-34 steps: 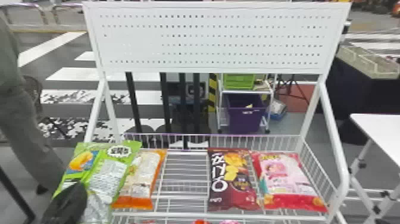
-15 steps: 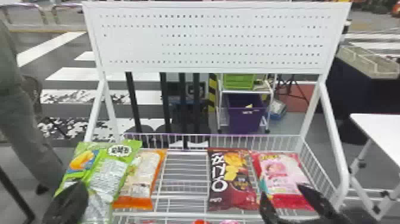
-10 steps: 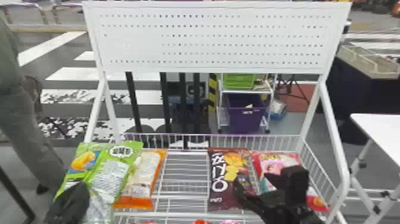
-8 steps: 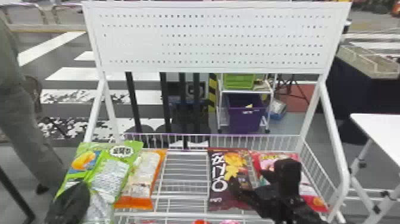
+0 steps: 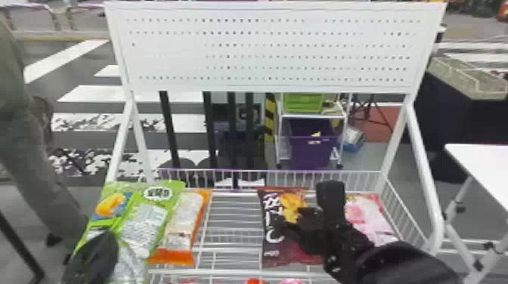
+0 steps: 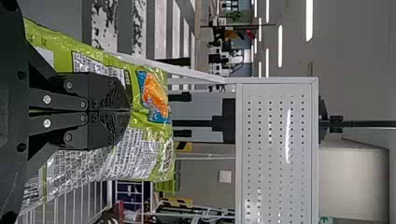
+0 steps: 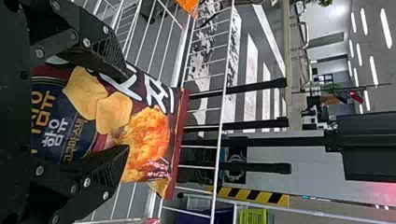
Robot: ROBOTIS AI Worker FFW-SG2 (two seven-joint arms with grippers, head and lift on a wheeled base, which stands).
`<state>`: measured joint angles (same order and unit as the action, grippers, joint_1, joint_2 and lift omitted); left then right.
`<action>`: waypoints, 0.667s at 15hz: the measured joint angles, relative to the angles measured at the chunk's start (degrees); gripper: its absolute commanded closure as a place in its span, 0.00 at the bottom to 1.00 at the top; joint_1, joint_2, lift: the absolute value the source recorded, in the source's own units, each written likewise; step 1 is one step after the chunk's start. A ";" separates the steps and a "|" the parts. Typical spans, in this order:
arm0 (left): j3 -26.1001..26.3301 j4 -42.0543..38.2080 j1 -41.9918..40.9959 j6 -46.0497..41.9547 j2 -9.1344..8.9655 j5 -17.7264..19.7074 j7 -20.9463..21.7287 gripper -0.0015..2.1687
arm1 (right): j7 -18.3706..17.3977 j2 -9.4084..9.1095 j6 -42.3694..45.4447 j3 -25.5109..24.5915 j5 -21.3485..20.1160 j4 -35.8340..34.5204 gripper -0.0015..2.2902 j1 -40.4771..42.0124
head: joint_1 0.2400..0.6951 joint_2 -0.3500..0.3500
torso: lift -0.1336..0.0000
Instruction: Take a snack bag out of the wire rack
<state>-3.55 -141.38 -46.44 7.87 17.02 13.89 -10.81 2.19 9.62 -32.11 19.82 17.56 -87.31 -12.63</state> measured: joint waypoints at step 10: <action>0.21 1.10 1.24 0.18 0.29 0.26 0.00 0.83 | -0.92 -0.45 -2.71 0.14 0.18 -2.03 0.98 0.10 | 0.57 0.50 | 1.00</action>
<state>-3.34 -140.28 -45.21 8.05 17.32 14.15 -10.81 1.26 9.17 -34.81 19.96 17.75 -89.34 -12.53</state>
